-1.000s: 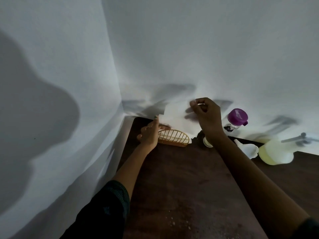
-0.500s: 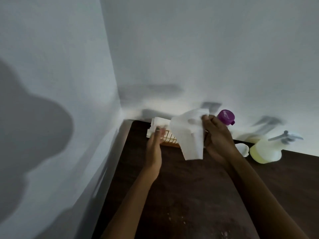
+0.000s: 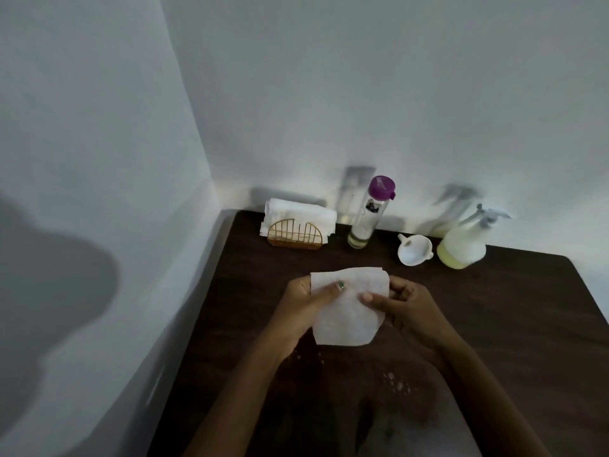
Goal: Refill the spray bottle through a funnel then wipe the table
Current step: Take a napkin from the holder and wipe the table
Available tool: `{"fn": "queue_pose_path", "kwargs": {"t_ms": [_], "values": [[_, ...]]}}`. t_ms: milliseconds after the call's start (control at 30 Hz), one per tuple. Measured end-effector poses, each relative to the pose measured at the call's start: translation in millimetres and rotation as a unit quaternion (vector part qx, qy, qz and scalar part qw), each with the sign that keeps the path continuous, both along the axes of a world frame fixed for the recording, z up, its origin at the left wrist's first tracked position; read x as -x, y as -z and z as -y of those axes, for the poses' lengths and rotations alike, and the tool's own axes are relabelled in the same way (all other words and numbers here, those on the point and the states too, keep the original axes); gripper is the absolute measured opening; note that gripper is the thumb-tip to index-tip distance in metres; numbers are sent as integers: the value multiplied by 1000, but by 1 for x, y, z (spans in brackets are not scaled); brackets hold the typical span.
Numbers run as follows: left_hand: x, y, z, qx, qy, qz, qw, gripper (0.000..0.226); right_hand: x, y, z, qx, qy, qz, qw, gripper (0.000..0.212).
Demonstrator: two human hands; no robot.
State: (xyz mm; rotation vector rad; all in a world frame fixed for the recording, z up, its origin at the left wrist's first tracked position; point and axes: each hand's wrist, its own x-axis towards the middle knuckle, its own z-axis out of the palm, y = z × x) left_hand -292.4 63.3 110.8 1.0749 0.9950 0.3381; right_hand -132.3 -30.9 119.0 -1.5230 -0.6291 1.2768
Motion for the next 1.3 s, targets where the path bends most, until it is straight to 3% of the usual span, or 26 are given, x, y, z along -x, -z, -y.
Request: {"fn": "queue_pose_path", "kwargs": {"t_ms": [133,300,467,600,767,833,900,967,1033,1167,1300], "values": [[9,-5,16,-8,54,31,998,22,-2,6,27,-16,-3,47,999,30],[15,-6,35,-16,51,23,998,21,-6,8,43,-120,-28,42,992,17],[13,-12,55,113,-66,101,986,26,-5,12,56,-139,-30,143,979,37],[10,-12,68,149,-74,69,984,30,-3,12,62,-120,-29,188,974,43],[10,-6,77,6,-39,-20,999,26,-7,7,72,-144,-106,202,963,32],[13,-6,77,-61,-32,-37,997,29,-15,1,75,-142,-130,188,963,41],[16,-8,77,-119,5,-37,992,35,-26,-7,76,-123,-78,123,982,52],[16,-10,77,-162,63,-42,984,43,-33,-14,76,-103,-53,81,990,46],[15,-14,79,-193,122,-45,973,49,-31,-18,74,-64,-122,103,985,38],[8,-16,85,-240,193,-36,951,53,-10,-13,69,18,-309,163,937,24],[9,-9,86,-297,143,-91,940,54,0,2,74,20,-247,219,944,7]]}}
